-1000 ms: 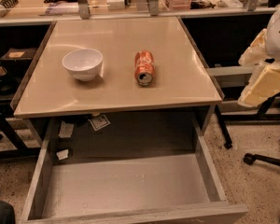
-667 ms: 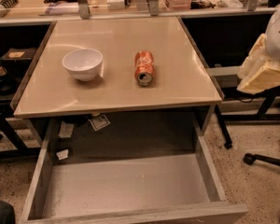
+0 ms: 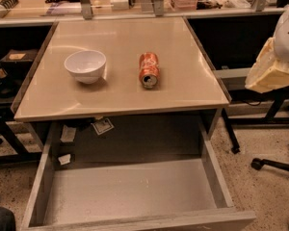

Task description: Place coke can into top drawer

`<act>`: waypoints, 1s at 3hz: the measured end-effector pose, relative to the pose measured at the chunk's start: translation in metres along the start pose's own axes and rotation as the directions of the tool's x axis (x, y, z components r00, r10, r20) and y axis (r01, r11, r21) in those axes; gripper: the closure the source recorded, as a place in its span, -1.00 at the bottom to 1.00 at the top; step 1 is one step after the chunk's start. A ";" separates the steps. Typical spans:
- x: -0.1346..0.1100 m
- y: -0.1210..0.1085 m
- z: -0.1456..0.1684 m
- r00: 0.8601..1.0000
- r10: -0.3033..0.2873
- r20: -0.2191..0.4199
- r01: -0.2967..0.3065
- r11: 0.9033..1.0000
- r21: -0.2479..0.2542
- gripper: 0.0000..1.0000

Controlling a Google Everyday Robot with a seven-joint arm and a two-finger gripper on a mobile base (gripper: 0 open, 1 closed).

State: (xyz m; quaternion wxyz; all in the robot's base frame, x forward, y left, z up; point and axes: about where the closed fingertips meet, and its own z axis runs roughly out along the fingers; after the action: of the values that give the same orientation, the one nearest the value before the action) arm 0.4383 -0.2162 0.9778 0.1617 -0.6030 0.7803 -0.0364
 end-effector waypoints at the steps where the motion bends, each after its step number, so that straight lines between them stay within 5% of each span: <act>1: 0.000 0.000 0.000 1.000 0.000 0.000 0.000 1.000 0.000 0.28; 3: 0.000 0.000 0.000 1.000 0.000 0.000 0.000 1.000 0.000 -0.64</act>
Offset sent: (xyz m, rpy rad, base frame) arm 0.0000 0.0000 0.0000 0.0000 0.0000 0.0000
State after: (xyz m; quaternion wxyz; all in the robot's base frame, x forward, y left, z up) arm 0.4383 -0.2162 0.9778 0.1618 -0.6030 0.7803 -0.0365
